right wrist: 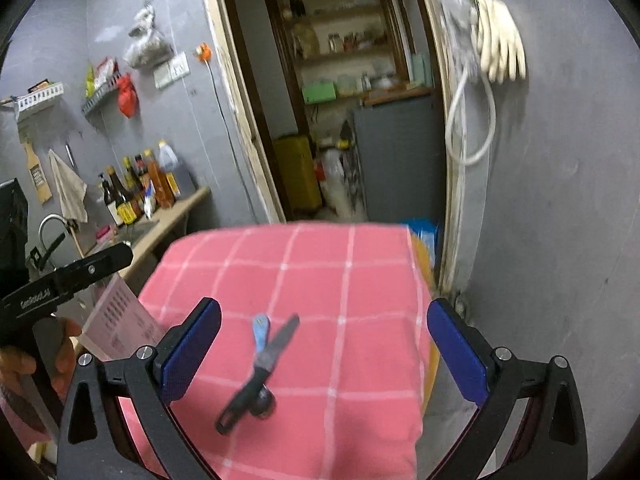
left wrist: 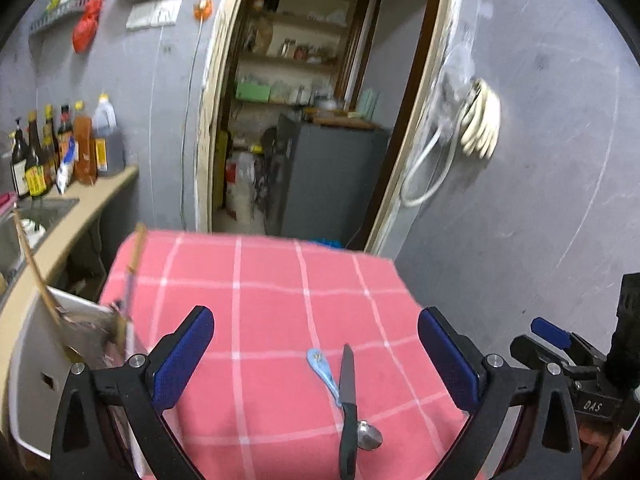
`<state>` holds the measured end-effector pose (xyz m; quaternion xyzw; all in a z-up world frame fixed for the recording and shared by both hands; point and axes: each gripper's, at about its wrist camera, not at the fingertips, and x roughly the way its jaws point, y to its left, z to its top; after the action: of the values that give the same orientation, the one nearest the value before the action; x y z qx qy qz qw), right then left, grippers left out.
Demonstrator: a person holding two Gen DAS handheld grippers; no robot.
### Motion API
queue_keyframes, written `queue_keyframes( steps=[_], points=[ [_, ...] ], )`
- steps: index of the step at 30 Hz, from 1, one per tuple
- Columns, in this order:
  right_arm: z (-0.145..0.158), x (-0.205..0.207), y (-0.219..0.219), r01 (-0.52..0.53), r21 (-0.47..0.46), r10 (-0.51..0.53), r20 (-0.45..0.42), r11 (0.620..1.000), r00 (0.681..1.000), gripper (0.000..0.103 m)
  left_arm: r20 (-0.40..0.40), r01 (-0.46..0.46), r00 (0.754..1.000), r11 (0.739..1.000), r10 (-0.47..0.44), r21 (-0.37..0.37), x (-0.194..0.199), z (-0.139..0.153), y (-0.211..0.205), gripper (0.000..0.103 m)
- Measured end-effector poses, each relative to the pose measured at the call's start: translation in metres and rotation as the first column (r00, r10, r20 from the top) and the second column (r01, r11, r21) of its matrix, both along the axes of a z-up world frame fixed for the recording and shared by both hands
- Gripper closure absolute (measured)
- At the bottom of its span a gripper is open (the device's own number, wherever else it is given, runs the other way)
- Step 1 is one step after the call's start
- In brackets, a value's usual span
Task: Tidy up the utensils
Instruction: 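Move both open tools back over the knife and blue-handled spoon, then close right tool on the kitchen knife while left tool lowers onto the blue-handled spoon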
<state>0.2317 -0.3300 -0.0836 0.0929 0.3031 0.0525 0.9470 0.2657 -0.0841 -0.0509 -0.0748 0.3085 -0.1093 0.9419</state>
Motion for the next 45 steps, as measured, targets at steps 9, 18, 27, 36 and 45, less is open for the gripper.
queue_keyframes(
  steps=[9, 18, 27, 36, 45],
  points=[
    [-0.067, 0.034, -0.015, -0.063, 0.088, 0.074, -0.125, 0.994, 0.989, 0.011, -0.196, -0.024, 0.981, 0.999, 0.016, -0.036, 0.038, -0.056, -0.01, 0.013],
    [-0.108, 0.073, 0.009, -0.178, 0.133, 0.202, -0.199, 0.975, 0.959, 0.034, -0.344, -0.027, 0.939, 0.997, -0.002, -0.079, 0.072, -0.106, -0.017, 0.041],
    [-0.134, 0.101, 0.027, -0.257, 0.199, 0.302, -0.243, 0.946, 0.922, 0.073, -0.442, 0.018, 0.894, 0.992, -0.072, -0.125, 0.096, -0.132, -0.027, 0.073],
    [-0.149, 0.11, 0.032, -0.275, 0.206, 0.325, -0.272, 0.939, 0.906, 0.076, -0.514, 0.039, 0.853, 0.994, -0.085, -0.1, 0.112, -0.149, -0.037, 0.078],
    [-0.153, 0.115, 0.038, -0.272, 0.207, 0.325, -0.295, 0.94, 0.898, 0.076, -0.523, 0.071, 0.848, 0.997, -0.078, -0.035, 0.12, -0.145, -0.046, 0.086]
  ],
)
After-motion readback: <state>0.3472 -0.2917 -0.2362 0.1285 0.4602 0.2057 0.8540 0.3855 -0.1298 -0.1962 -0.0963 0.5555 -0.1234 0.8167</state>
